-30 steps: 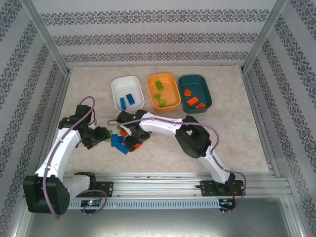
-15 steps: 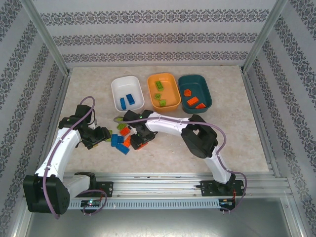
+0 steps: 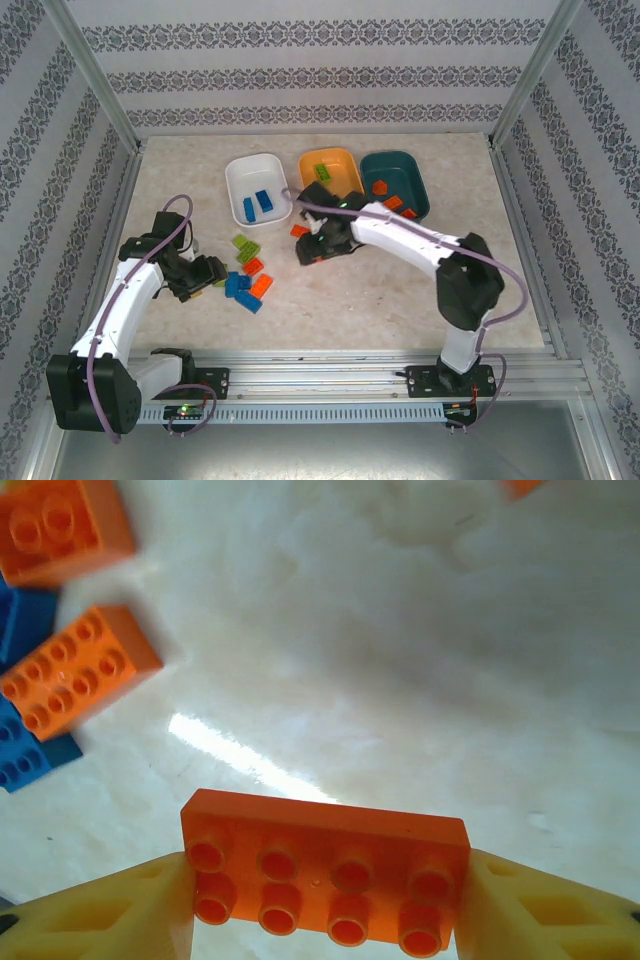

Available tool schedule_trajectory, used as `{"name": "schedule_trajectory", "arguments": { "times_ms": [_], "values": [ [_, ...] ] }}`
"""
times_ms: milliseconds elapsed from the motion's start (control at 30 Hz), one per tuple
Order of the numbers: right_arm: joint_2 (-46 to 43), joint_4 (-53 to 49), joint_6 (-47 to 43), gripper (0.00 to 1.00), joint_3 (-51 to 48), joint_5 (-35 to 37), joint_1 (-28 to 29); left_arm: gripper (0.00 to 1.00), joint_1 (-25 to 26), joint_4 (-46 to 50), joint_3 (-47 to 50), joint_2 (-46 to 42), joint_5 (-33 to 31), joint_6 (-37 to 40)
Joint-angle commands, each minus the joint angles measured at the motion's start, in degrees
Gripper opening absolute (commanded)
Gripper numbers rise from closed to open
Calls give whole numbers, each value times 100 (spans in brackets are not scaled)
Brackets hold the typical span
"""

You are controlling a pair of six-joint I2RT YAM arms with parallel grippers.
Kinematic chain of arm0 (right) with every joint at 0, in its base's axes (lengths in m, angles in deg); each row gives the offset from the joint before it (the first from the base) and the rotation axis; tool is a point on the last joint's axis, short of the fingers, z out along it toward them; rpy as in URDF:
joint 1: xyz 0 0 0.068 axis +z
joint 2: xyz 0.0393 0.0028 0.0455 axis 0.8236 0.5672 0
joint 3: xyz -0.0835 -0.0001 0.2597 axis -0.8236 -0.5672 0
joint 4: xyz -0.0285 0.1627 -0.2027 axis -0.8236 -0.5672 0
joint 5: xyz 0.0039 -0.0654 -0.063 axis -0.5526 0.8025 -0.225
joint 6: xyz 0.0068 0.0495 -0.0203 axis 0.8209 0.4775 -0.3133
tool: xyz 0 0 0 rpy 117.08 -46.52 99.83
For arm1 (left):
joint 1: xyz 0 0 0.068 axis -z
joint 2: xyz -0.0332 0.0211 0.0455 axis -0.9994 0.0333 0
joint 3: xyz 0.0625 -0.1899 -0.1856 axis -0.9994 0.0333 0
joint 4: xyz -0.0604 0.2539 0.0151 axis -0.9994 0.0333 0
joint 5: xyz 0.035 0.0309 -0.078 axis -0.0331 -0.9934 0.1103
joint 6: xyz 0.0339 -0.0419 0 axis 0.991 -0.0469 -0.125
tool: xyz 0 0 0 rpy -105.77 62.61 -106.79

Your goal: Sort the legos into containers by color

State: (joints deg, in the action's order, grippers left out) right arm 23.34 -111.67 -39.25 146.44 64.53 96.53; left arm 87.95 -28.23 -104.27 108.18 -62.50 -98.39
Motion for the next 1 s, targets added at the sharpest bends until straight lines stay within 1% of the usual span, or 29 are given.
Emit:
{"name": "schedule_trajectory", "arguments": {
  "times_ms": [0,167,267,367,467,667,833,967],
  "values": [
    [-357,-176,-14,61,-8,-143,-854,66,-75,-250,106,68,253,-34],
    [-196,-76,228,62,365,-671,-2329,66,-74,-504,123,197,480,-179],
    [150,128,488,62,613,-906,-2983,67,-74,-542,46,324,517,-201],
    [721,109,670,62,1035,-1008,-3401,67,-74,-513,-15,388,494,-196],
    [1279,101,818,62,1433,-1079,-3633,67,-73,-443,-47,382,437,-159],
    [2097,70,960,65,2126,-1153,-3704,69,-67,-316,-2,382,356,-67],
    [2316,78,1068,68,2284,-1155,-3688,70,-67,-292,16,382,319,-40],
    [2296,-3,1044,75,2259,-1075,-3653,70,-65,-322,58,374,362,-32]
  ]
}}
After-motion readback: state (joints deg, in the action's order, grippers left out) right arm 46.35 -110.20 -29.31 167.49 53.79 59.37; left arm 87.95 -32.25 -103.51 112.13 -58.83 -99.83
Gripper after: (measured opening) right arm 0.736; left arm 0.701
